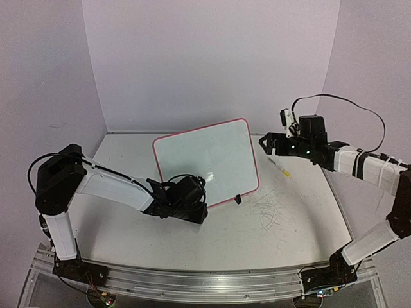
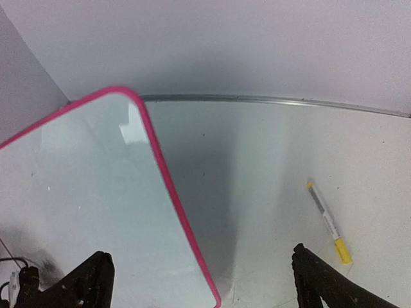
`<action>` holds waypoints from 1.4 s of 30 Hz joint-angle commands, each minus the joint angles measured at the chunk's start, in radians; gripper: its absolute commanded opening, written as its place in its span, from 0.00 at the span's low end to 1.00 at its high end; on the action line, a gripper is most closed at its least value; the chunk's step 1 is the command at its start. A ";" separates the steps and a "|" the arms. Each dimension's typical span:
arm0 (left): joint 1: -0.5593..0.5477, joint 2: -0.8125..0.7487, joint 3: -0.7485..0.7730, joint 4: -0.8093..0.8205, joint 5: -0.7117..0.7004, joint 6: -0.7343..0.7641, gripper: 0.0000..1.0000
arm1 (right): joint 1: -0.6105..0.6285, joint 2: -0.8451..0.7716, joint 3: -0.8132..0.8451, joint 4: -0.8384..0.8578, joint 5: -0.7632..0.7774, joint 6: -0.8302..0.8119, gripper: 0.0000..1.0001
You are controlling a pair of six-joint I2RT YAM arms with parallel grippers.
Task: Write a sentence on the whiteboard
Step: Adjust the whiteboard at the center of the board, then adjust the whiteboard stand at the center of the board.
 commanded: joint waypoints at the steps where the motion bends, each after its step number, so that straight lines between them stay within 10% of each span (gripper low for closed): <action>1: -0.027 -0.145 0.007 -0.015 0.036 0.070 0.52 | 0.179 0.039 -0.081 -0.053 -0.011 -0.070 0.95; 8: -0.027 -0.346 0.023 -0.055 -0.069 0.160 0.67 | 0.275 0.174 -0.165 0.004 0.019 -0.041 0.67; 17: -0.020 -0.537 0.050 -0.105 -0.382 0.196 0.78 | 0.322 0.284 -0.171 0.093 0.083 0.002 0.61; 42: -0.019 -0.703 0.000 -0.105 -0.664 0.221 0.80 | 0.479 0.271 -0.296 0.228 0.338 0.246 0.00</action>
